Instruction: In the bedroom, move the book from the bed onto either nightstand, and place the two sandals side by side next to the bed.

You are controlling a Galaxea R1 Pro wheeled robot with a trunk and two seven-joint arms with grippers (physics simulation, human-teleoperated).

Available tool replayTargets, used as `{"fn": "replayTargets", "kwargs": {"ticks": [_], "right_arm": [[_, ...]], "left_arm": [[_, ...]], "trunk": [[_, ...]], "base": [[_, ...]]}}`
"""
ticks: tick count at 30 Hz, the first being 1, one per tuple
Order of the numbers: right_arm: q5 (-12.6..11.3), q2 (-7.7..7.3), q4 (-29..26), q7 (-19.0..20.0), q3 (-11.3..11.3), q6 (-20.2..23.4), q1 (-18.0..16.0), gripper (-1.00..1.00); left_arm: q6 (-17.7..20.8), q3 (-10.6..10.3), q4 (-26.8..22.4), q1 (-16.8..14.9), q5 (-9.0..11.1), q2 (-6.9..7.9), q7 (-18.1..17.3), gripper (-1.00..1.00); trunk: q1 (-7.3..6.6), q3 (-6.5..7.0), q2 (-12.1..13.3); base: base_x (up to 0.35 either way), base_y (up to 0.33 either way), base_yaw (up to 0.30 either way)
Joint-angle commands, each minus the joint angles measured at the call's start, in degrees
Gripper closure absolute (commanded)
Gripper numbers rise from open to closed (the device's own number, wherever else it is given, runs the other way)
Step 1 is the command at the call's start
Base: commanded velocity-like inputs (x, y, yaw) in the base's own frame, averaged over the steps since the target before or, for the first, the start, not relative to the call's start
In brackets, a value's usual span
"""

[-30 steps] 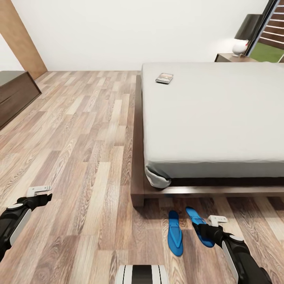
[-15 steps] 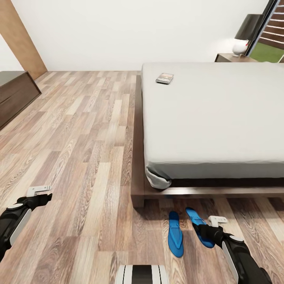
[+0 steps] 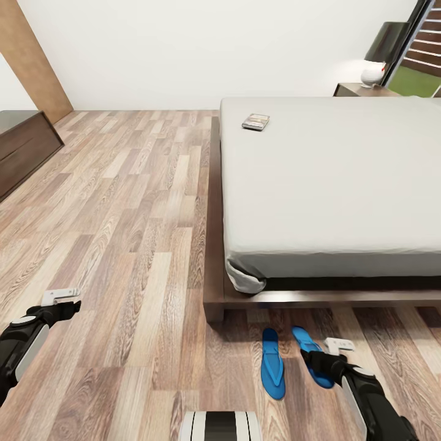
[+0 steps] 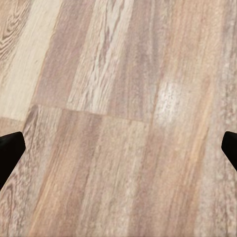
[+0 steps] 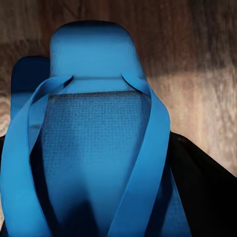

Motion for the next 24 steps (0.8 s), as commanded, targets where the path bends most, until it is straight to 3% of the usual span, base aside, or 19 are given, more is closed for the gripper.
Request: {"fn": "replayTargets", "kwargs": {"ticks": [1, 13, 24], "right_arm": [[0.41, 0.1, -0.05, 0.28, -0.09, 0.27, -0.13, 1.0], [0.65, 1.42, 0.37, -0.32, 1.45, 0.25, -1.57, 1.0], [0.73, 1.55, 2.47, -0.34, 1.55, 0.25, -1.99, 1.0]], "left_arm": [[0.28, -0.06, -0.1, 0.0, 0.61, 0.02, 0.37, -1.0], [0.15, -0.06, -0.1, 0.0, 0.61, 0.02, 0.39, -1.0], [0.06, -0.06, -0.1, 0.0, 0.61, 0.02, 0.45, -1.0]], "trunk": [[-0.01, -0.04, -0.02], [-0.01, -0.04, -0.02], [-0.01, -0.04, -0.02]], "base": [[0.0, 0.0, 0.0], [0.052, 0.033, 0.0], [0.011, 0.006, 0.0]]}}
